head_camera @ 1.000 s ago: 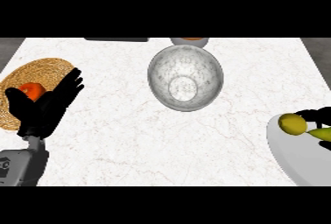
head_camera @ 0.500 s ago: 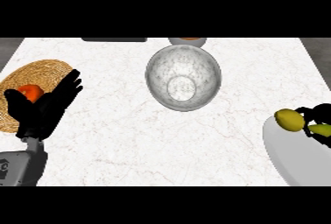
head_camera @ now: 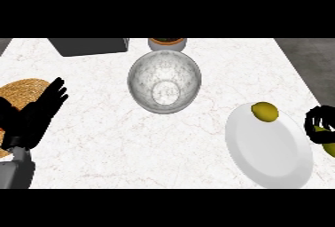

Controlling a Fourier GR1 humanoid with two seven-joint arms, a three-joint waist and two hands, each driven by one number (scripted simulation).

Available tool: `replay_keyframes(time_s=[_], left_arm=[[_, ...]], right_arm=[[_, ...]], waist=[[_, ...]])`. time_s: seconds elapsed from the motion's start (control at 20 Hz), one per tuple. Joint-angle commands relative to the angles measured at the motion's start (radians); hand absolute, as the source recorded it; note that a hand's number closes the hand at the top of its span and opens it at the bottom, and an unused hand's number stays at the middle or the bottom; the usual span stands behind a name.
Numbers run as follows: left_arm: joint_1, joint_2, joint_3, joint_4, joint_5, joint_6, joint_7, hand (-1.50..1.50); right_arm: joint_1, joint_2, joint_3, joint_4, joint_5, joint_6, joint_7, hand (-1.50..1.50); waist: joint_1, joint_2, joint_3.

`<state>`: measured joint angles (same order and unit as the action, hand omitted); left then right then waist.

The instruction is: Pick the pear from the plate and place it in the bowl

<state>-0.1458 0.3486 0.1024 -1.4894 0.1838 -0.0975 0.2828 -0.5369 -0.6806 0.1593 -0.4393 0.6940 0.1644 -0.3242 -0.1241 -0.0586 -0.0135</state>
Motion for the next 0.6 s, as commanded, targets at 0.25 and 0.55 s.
replay_keyframes(time_s=[0.25,0.55], left_arm=[[0.044,0.012,0.018,-0.005,-0.003,0.004,-0.004,0.0],[0.047,0.019,0.018,-0.005,0.0,-0.003,0.006,0.0]], right_arm=[[-0.02,0.147,-0.057,-0.169,-0.038,-0.193,0.327,1.5],[-0.118,0.189,-0.012,-0.337,0.01,-0.2,0.51,1.5]], waist=[[-0.019,-0.021,-0.006],[-0.022,-0.038,-0.009]])
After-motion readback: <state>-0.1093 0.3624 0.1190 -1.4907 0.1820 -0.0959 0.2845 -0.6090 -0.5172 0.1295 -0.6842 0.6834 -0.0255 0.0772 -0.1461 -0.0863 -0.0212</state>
